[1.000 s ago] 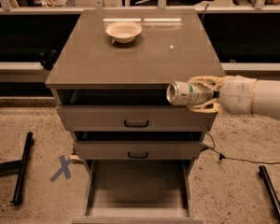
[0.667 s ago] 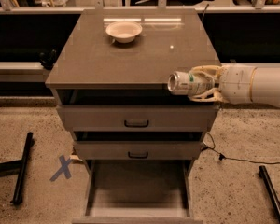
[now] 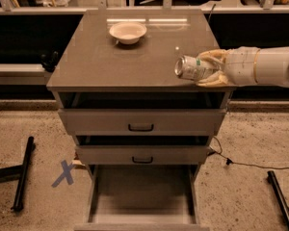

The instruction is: Pick 7up can from bottom drawer and place on counter

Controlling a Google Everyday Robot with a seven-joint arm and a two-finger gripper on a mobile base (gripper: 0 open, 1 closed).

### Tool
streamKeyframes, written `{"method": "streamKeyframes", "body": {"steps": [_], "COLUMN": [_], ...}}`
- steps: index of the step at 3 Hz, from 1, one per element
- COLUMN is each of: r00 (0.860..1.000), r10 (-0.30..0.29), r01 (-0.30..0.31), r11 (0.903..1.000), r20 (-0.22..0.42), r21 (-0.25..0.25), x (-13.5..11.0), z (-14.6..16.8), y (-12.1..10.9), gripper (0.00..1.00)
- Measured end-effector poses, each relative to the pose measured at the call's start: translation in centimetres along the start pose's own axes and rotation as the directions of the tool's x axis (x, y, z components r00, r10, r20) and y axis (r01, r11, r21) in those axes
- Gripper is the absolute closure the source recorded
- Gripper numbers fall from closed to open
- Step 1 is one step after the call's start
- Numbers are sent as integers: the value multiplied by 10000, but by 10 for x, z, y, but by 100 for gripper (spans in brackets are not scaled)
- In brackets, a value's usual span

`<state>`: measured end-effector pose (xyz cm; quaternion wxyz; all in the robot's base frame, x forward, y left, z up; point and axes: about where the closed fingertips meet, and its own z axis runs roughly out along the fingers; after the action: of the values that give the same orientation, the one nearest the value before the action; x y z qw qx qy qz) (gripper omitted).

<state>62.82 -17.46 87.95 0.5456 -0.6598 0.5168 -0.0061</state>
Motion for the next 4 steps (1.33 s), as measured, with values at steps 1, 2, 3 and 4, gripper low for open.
{"method": "streamKeyframes", "body": {"steps": [1,2,3,4], "r00": [9985,9928,9830,9729], "r10": [528,1163,1815,2307], "r01": [-529,-1162,-1810,-2298], "r11": [9986,9932,9832,9723], "r20": [114,291,266,161], "r21": [27,-62,-219,-428], "x": [10,22,37,48], "z": [11,30,49,64], "y": [-24,-40,-51,-54], "gripper": [100,100,100,86]}}
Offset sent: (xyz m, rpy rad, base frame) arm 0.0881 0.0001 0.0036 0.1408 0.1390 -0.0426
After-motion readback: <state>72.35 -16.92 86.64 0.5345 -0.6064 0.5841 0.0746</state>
